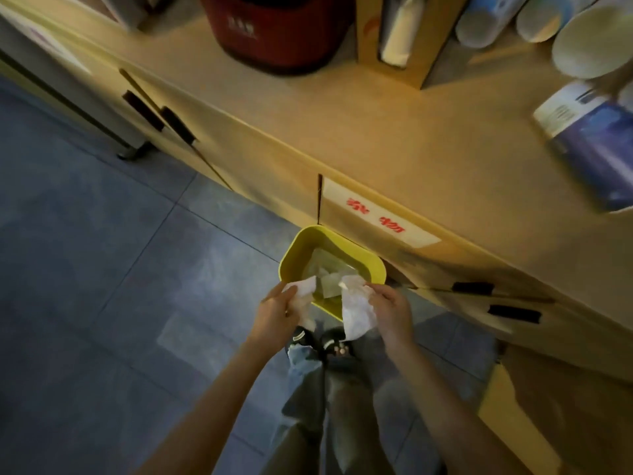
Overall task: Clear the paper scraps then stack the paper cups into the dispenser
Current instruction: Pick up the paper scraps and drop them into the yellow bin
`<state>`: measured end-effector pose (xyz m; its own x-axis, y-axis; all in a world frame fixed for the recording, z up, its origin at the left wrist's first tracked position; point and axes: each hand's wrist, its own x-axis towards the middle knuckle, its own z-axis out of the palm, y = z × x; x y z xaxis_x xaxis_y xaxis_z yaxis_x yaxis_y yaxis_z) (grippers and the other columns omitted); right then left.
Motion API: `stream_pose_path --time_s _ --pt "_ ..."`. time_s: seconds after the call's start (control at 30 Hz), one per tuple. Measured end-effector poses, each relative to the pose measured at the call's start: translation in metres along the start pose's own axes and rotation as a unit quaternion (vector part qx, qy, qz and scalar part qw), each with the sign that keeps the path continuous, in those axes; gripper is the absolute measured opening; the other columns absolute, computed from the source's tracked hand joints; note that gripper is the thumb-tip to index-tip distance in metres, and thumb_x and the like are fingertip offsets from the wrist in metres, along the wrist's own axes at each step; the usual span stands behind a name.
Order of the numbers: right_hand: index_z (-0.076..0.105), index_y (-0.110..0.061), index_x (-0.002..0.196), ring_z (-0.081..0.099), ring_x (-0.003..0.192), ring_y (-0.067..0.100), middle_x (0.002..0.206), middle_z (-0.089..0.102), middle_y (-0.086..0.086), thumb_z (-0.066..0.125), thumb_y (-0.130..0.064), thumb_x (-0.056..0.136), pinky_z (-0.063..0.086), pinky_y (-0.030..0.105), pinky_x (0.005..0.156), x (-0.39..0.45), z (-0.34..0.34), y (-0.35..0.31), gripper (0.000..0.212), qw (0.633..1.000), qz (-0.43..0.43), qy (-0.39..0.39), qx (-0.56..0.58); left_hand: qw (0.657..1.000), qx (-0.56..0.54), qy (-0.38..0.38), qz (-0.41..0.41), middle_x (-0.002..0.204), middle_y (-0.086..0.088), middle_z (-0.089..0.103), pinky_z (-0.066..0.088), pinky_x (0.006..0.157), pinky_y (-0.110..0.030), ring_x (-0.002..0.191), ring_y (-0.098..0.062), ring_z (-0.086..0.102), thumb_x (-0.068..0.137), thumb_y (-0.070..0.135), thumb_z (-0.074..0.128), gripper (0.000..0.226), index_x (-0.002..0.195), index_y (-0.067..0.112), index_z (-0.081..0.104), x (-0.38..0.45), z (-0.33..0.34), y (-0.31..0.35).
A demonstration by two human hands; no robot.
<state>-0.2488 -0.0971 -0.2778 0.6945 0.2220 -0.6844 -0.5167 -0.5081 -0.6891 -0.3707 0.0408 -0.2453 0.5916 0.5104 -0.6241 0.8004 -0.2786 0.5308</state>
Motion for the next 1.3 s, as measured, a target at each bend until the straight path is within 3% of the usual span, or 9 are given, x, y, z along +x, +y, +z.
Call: stream_pose_path --time_s 0.07,0.2,0.37,0.43,0.67,0.87,1.0,1.1,1.3 --pt "0.064 -0.003 0.100 0.055 0.094 0.028 0.104 0.060 0.015 0.046 0.007 0.082 0.048 0.032 0.073 0.026 0.006 0.022 0.027 1.000 0.020 -0.011 -0.010 0.999 -0.023 0.017 -0.029 0.136 -0.017 0.051 0.041 0.099 -0.031 0.117 -0.031 0.053 0.089 0.005 0.050 0.038 0.126 0.004 0.050 0.023 0.018 -0.017" --pt "0.061 -0.009 0.114 0.055 0.109 0.032 0.117 0.059 0.017 0.052 0.006 0.075 0.047 0.045 0.096 0.087 0.021 0.072 0.042 0.993 -0.011 -0.009 -0.118 0.995 -0.055 0.053 -0.071 0.116 -0.017 0.064 0.047 0.082 -0.030 0.095 -0.028 0.062 0.085 0.014 0.060 0.030 0.115 0.006 0.062 0.077 0.058 -0.048" --pt "0.065 -0.003 0.101 0.057 0.082 0.021 0.090 0.063 0.010 0.061 -0.004 0.083 0.043 0.022 0.067 0.153 0.047 0.129 0.020 0.975 -0.101 0.003 -0.197 0.994 -0.023 0.103 -0.014 0.109 -0.014 0.062 0.045 0.068 -0.029 0.079 -0.027 0.060 0.083 0.008 0.060 0.021 0.103 0.005 0.067 0.149 0.108 -0.089" --pt "0.066 -0.005 0.091 0.054 0.068 0.017 0.077 0.063 0.008 0.061 -0.011 0.084 0.040 0.025 0.059 0.179 0.063 0.151 0.010 0.971 -0.110 -0.015 -0.213 0.993 -0.030 0.114 0.002 0.099 -0.016 0.068 0.045 0.063 -0.030 0.073 -0.026 0.059 0.082 0.002 0.056 0.022 0.101 0.007 0.067 0.176 0.126 -0.103" --pt "0.056 -0.007 0.101 0.058 0.074 0.013 0.088 0.061 0.002 0.057 -0.008 0.087 0.042 0.011 0.050 0.250 0.116 0.205 0.014 0.972 -0.078 -0.017 -0.222 0.997 0.005 0.050 -0.055 0.121 -0.016 0.058 0.050 0.088 -0.030 0.104 -0.027 0.059 0.089 0.005 0.049 0.029 0.116 0.007 0.057 0.259 0.179 -0.134" --pt "0.052 0.000 0.114 0.051 0.094 0.017 0.116 0.059 0.014 0.053 -0.008 0.090 0.040 0.021 0.067 0.292 0.136 0.224 0.026 0.979 0.007 -0.053 -0.196 0.975 0.003 -0.132 -0.179 0.150 -0.019 0.018 0.034 0.106 -0.044 0.133 -0.036 0.030 0.090 0.029 0.045 0.065 0.143 0.011 0.011 0.296 0.201 -0.145" --pt "0.042 -0.003 0.127 0.049 0.118 0.028 0.130 0.051 0.017 0.050 -0.008 0.091 0.040 0.028 0.086 0.304 0.133 0.226 0.038 0.968 0.027 -0.086 -0.233 0.964 -0.012 -0.181 -0.193 0.155 -0.018 -0.005 0.022 0.113 -0.047 0.140 -0.040 0.011 0.091 0.031 0.043 0.070 0.145 0.019 0.001 0.302 0.201 -0.143" --pt "0.045 -0.002 0.126 0.050 0.118 0.030 0.130 0.053 0.018 0.051 -0.008 0.091 0.041 0.034 0.094 0.296 0.128 0.215 0.037 0.964 0.017 -0.099 -0.247 0.969 -0.044 -0.168 -0.174 0.155 -0.014 0.016 0.027 0.110 -0.043 0.139 -0.035 0.023 0.094 0.027 0.039 0.061 0.146 0.018 0.007 0.293 0.197 -0.135" --pt "0.057 -0.006 0.107 0.051 0.087 0.014 0.095 0.058 0.006 0.049 -0.010 0.091 0.040 0.020 0.061 0.241 0.106 0.157 0.018 0.960 -0.045 -0.131 -0.243 0.977 -0.049 -0.121 -0.170 0.139 -0.018 0.045 0.038 0.103 -0.040 0.126 -0.034 0.043 0.090 0.035 0.045 0.053 0.135 0.007 0.037 0.247 0.161 -0.110"
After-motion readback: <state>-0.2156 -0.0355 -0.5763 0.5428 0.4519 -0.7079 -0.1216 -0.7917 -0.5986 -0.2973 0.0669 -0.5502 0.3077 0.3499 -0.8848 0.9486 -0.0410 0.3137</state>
